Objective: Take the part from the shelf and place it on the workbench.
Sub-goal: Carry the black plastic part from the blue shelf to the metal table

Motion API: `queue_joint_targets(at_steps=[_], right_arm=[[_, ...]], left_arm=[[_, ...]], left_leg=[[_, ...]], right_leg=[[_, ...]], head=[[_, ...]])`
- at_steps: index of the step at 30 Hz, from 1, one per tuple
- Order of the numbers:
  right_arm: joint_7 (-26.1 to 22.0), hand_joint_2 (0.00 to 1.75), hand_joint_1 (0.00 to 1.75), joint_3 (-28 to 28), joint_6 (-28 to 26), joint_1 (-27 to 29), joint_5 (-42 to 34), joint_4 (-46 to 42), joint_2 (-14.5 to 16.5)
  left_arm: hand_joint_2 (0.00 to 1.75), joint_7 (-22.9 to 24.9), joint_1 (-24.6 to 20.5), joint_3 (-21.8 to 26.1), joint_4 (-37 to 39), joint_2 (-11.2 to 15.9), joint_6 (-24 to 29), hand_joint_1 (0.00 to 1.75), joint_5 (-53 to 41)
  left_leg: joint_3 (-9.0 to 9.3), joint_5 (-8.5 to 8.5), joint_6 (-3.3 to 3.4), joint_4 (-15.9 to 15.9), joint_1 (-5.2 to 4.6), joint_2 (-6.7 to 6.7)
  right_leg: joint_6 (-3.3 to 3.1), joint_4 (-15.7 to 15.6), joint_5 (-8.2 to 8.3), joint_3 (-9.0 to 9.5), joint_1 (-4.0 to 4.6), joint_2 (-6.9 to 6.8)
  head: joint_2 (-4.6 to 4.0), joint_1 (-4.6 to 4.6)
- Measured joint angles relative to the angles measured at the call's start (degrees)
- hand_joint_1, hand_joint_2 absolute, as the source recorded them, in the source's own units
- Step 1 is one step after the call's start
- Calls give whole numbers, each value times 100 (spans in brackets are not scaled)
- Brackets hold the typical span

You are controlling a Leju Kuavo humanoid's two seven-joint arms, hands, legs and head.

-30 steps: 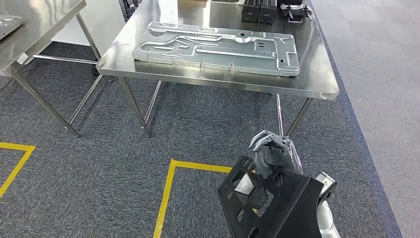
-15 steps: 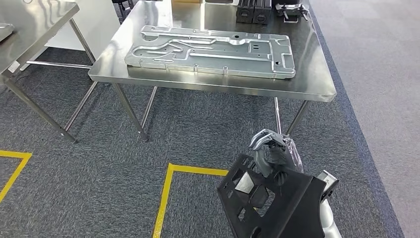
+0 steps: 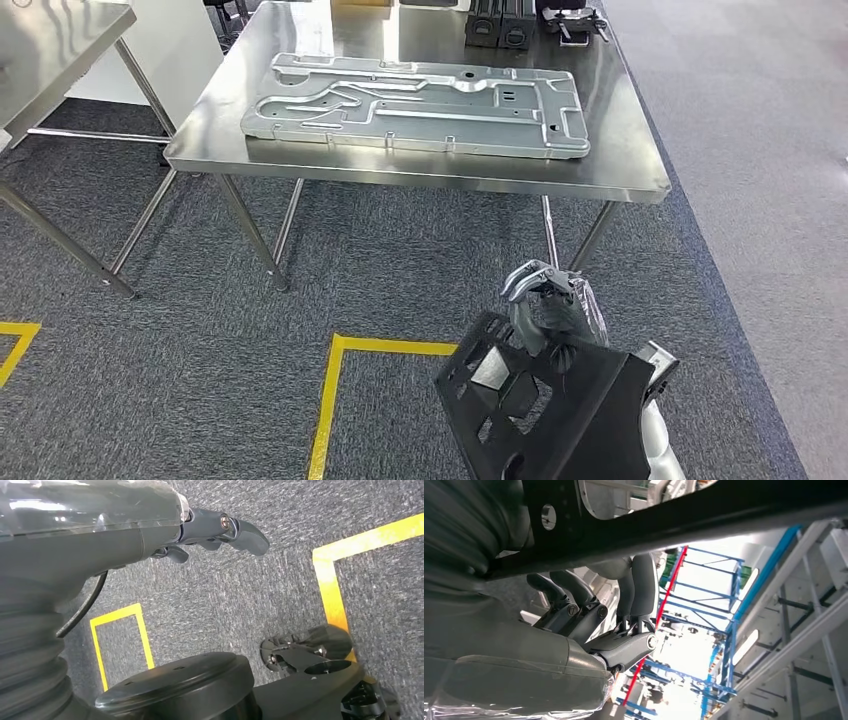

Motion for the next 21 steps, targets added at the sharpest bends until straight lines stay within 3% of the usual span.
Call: queue_joint_targets(at_steps=[1,3,6,9,10,11,12,14,15,17,19,21], right_arm=[[-6,175,175,2,-1,-3,1,3,1],[-25,175,175,7,-1,-7,3,10,-1],[-45,175,175,7,-1,-9,4,12,-2],[-51,175,175,7,-1,-7,4,14,-1],[-51,175,175,7,0,-4,4,18,-1],[-51,175,175,7,1,-2,4,22,-1],[-51,175,175,8,2,-2,4,25,-1],[-51,175,175,9,5,-4,4,27,1],[-54,175,175,9,6,-9,4,28,0],[-58,175,175,10,9,-19,4,32,1],[-60,175,175,14,10,-27,5,35,1],[-61,175,175,17,9,-38,6,35,1]], left_arm=[[175,0,0,0,0,1,-1,0,-1],[175,0,-1,0,-1,1,-3,0,-2],[175,-1,-2,1,-2,8,-1,0,0],[175,-19,-47,2,-3,10,-2,0,19],[175,-25,-71,3,-3,10,-4,0,28],[175,-27,-89,3,-3,10,-5,0,33],[175,-23,-93,3,-3,11,-6,0,35],[175,-11,-70,4,-3,12,-5,0,34],[175,-4,-52,3,-3,13,-4,0,33],[175,2,-28,3,-3,14,-4,0,34],[175,2,-25,5,-3,14,-4,0,35],[175,3,-24,6,-3,10,-3,0,34]], left_leg=[[8,-23,-27,4,-7,3],[5,-52,-84,4,-17,10],[-41,-195,-169,190,-11,24],[-546,-648,-240,1219,16,29],[-715,-729,-255,1527,22,29],[-796,-692,-265,1649,27,30],[-766,-534,-267,1538,34,31],[-484,-61,-252,838,52,30],[-343,97,-240,488,48,29],[-223,146,-194,156,32,24],[-218,126,-121,95,23,15],[-187,147,-49,42,32,14]], right_leg=[[-24,-195,36,88,17,-2],[-70,-281,-9,119,45,4],[-157,-330,-26,181,-6,5],[-211,-350,-67,244,-18,-23],[-214,-349,-83,262,-18,-29],[-213,-348,-102,284,-18,-31],[-205,-346,-122,315,-18,-25],[-174,-343,-170,384,-19,-6],[-148,-334,-190,404,-10,6],[-86,-321,-199,387,6,18],[-15,-326,-196,360,7,17],[44,-189,-292,306,-7,8]], head=[[0,0],[0,0],[0,-1],[0,-2],[0,-2],[0,-2],[0,-2],[0,-2],[0,-2],[0,-2],[0,-2],[0,-1]])
